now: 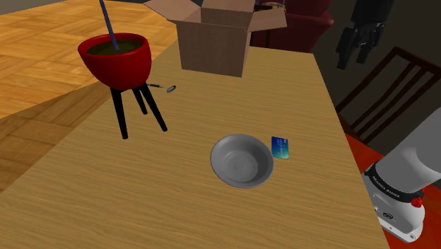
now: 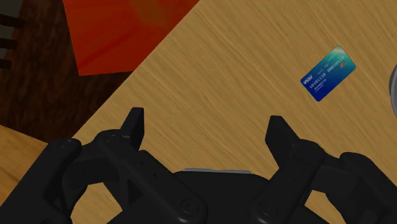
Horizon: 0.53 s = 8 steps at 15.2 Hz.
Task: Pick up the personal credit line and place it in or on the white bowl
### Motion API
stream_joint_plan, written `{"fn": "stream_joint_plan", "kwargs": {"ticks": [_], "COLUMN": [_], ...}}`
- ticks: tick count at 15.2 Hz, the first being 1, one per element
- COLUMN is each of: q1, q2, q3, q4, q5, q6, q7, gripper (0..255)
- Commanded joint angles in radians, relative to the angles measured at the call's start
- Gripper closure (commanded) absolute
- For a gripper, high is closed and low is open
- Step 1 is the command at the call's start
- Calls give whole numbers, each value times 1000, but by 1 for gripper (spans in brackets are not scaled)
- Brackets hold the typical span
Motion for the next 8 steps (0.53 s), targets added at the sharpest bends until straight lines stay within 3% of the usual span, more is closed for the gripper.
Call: {"fn": "stream_joint_plan", "kwargs": {"ticks": [1,8], "q1": [0,7], "q2": [0,-124], "q3": [0,158], "q4": [0,-196], "q5": [0,168], "q6": [0,113], "q7": [0,297], "gripper": [0,0]}}
